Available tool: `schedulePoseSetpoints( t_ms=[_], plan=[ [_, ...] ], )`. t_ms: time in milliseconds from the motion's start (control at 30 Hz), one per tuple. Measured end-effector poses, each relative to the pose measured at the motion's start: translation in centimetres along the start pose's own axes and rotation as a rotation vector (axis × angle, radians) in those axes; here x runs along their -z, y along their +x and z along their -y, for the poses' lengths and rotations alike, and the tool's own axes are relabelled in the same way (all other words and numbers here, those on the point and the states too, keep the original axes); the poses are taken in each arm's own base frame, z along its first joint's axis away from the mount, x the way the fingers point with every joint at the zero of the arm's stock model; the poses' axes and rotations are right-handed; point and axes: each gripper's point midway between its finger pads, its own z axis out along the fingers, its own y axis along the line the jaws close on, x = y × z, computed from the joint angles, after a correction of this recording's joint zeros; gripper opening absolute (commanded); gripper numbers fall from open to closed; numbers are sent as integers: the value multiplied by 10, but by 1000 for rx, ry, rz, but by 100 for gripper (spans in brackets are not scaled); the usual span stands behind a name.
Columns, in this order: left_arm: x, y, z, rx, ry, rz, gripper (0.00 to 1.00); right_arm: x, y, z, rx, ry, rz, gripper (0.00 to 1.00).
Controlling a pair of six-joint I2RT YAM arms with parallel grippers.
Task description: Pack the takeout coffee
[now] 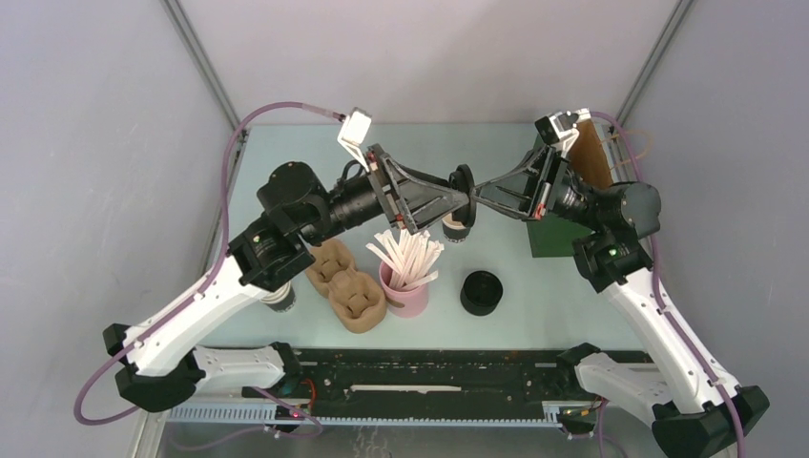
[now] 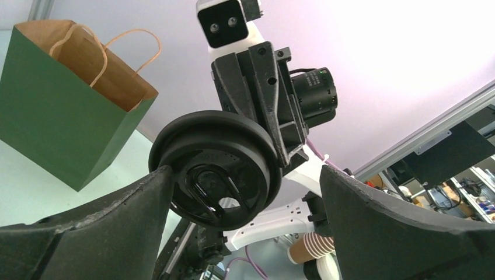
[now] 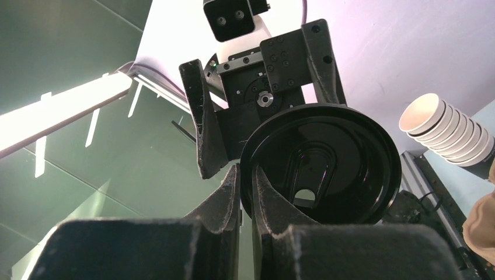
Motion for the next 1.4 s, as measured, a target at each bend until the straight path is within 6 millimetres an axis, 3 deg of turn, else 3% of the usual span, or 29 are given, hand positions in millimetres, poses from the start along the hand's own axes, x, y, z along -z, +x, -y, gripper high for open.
schedulePoseSetpoints(
  t_ms=[200,733,1400],
  plan=[
    [-7,9,-7,15,-10,-28,100,0,-1,-1,4,-5,7,9],
    [0,9,-15,18,-63,-23,100,-1,-3,-8,13,-27,20,9],
    [-7,15,-10,44,-20,-46,96,-3,0,-8,6,-33,12,8]
  ],
)
